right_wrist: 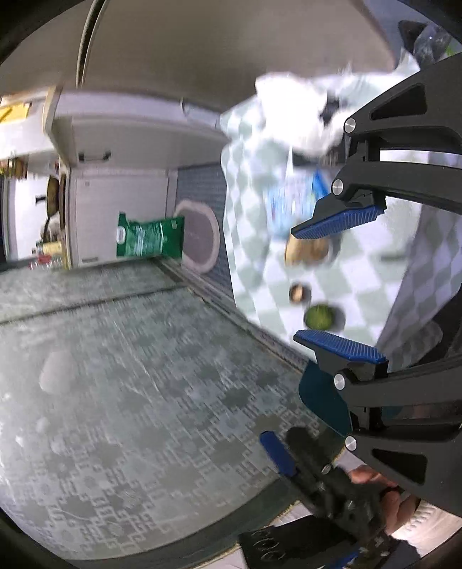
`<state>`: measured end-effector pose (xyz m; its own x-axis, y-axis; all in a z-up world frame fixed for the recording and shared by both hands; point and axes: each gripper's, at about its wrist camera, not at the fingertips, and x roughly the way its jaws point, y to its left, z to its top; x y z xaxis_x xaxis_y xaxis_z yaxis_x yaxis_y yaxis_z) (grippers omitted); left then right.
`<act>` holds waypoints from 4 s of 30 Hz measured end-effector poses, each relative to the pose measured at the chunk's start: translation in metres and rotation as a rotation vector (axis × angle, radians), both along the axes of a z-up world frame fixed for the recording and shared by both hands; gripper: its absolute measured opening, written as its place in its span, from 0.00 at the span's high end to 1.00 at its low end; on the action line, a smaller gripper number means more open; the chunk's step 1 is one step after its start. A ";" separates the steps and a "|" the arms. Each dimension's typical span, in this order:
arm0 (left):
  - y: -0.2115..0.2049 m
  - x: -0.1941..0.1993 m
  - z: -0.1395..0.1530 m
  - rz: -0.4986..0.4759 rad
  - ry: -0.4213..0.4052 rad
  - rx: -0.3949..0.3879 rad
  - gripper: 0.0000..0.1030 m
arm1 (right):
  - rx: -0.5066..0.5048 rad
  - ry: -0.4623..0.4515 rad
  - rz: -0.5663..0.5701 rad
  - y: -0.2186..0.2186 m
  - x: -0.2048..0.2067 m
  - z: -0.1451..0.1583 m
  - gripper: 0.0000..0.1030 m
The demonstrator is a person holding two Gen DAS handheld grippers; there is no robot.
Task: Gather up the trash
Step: 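Grasp the white tissue on the black box with the right tool while the left tool grasps the green lime, then carry the tissue with the right tool while the left tool carries the lime to the bin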
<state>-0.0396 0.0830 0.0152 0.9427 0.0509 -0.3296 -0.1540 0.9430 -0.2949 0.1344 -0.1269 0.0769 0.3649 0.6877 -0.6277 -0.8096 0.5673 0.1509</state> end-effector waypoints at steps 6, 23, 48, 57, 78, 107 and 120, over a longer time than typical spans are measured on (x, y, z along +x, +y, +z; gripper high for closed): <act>-0.029 0.021 -0.010 -0.034 0.048 0.073 0.16 | 0.011 -0.006 -0.053 -0.041 0.017 0.009 0.45; -0.070 0.074 -0.036 -0.013 0.237 0.261 0.33 | 0.016 -0.040 -0.165 -0.105 0.097 0.041 0.36; -0.058 0.081 -0.036 -0.017 0.254 0.159 0.69 | 0.013 0.279 -0.222 -0.082 0.146 -0.035 0.70; -0.058 0.081 -0.036 -0.028 0.258 0.149 0.70 | -0.017 0.216 -0.204 -0.077 0.140 -0.030 0.95; -0.030 0.041 0.002 0.016 0.078 0.019 0.70 | 0.080 0.104 -0.104 -0.053 0.099 0.025 0.98; 0.058 -0.017 -0.041 0.284 0.391 0.039 0.70 | 0.126 0.073 0.180 0.071 0.003 0.064 0.98; 0.075 -0.019 -0.096 0.239 0.672 -0.042 0.70 | 0.059 0.103 0.273 0.123 -0.033 0.041 0.98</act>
<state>-0.0583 0.1578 -0.0810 0.4998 0.2051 -0.8415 -0.5161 0.8508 -0.0991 0.1011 -0.0036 0.1184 0.0979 0.7878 -0.6081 -0.9095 0.3188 0.2666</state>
